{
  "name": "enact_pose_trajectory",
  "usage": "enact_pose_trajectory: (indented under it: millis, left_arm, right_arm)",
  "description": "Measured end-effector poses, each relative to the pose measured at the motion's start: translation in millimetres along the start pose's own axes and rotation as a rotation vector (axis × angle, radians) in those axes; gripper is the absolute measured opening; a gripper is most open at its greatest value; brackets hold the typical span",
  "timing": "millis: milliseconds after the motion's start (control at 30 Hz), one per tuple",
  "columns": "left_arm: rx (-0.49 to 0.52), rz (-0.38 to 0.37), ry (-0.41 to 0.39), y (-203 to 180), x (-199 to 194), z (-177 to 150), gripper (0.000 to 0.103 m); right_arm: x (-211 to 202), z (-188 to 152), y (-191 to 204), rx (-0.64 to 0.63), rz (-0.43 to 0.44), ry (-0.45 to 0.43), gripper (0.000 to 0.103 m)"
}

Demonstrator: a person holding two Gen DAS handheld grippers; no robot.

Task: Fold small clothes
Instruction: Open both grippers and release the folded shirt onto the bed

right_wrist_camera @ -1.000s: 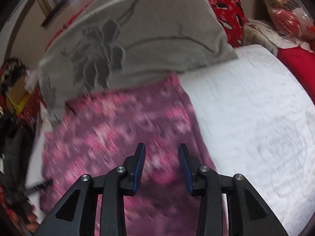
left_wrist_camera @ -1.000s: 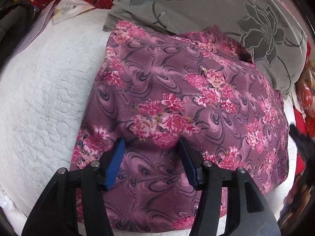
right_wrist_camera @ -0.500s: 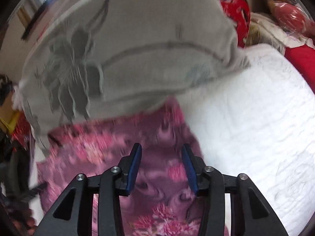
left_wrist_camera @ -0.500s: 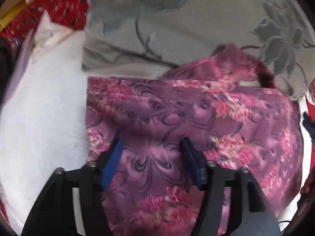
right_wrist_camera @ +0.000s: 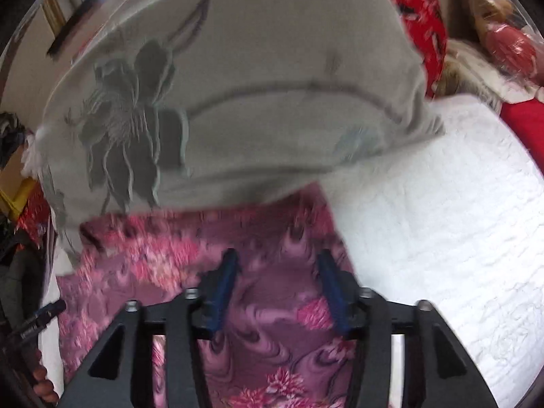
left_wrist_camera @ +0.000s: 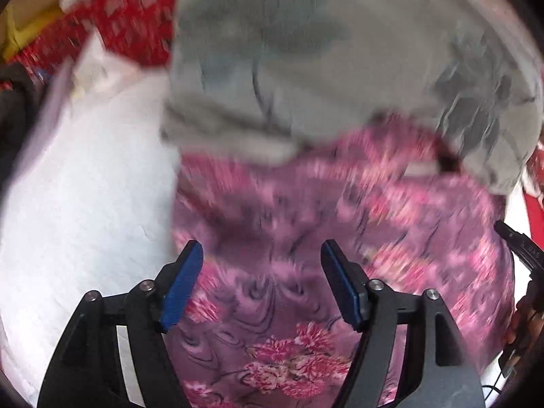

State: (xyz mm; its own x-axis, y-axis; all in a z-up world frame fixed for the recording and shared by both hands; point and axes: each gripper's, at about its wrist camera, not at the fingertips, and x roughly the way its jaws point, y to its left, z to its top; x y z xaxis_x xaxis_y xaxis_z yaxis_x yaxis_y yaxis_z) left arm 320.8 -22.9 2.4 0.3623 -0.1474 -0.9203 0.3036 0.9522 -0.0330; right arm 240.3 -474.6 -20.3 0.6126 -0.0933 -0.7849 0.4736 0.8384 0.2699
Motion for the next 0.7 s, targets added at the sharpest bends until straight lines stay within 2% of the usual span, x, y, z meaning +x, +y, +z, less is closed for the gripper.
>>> enact_pose_trajectory:
  millis: [33,67,133,200,300,400,567,667,700]
  left_arm:
    - [0.008,-0.003,0.046,0,10,-2,0.072]
    - [0.006,-0.014,0.024,2,7,-3,0.072]
    - [-0.011,-0.041,0.030,12,-2,0,0.071]
    - [-0.068,-0.102,0.033,28,-14,0,0.071]
    - [-0.096,-0.092,0.052,50,-21,5,0.071]
    - [-0.114,-0.084,0.071,72,-28,1,0.071]
    - [-0.150,-0.117,0.094,102,-37,-4,0.071]
    - [-0.161,-0.134,0.111,116,-40,-6,0.071]
    - [-0.161,-0.140,0.116,118,-40,-7,0.071]
  right_arm:
    - [9,-3,2,-0.015,-0.018,0.051,0.058]
    - [6,-4,7,-0.049,-0.044,0.029,0.058]
    - [-5,-5,22,-0.086,-0.085,0.021,0.058]
    - [-26,-14,42,-0.129,-0.036,-0.014,0.058]
    - [-50,-41,83,-0.246,0.045,-0.009,0.059]
    - [-65,-93,137,-0.402,0.131,0.042,0.059]
    - [-73,-189,217,-0.698,0.210,0.139,0.059]
    - [-76,-240,260,-0.922,0.187,0.100,0.059]
    - [-76,-255,270,-0.980,0.170,0.077,0.062]
